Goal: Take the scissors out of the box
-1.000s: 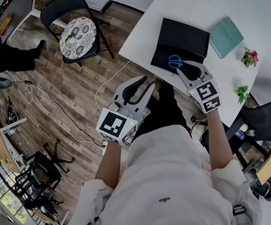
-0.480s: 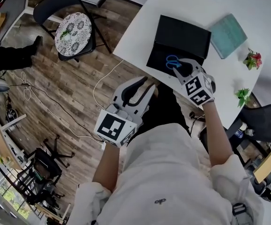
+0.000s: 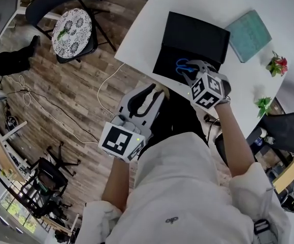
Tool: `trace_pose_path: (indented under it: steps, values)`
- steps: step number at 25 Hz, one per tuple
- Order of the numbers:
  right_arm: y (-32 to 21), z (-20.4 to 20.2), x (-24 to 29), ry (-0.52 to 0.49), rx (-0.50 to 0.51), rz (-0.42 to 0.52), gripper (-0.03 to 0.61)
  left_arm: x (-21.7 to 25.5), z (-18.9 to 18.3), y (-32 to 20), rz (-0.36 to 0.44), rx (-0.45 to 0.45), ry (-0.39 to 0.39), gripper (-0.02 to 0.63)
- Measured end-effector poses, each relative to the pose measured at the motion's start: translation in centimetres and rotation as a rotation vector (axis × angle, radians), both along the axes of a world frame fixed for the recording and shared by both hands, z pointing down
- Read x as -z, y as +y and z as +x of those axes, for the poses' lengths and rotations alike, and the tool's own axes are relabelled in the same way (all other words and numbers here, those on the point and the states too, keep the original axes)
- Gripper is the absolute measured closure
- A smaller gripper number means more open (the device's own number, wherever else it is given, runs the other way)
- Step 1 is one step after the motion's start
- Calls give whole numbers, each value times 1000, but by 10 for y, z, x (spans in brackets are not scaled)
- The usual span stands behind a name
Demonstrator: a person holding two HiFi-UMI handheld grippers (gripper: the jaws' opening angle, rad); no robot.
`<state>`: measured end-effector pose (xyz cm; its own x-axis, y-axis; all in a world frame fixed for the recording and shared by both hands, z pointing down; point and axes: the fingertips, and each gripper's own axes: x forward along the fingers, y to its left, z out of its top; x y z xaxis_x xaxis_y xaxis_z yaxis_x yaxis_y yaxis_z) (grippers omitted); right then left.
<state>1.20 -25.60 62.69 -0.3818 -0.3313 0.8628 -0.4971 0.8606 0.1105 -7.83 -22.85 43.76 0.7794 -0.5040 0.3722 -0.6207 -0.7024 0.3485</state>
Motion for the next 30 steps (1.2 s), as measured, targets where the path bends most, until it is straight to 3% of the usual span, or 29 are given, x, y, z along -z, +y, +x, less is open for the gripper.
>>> trace_pose_path:
  steps: [12,30]
  values:
    - [4,1,-26,48,117,-71,485,-24,11,-7,-69,42,16,508]
    - [1,-1,-35,66,174,-53,479,-36,15,0,-90,68,7,508]
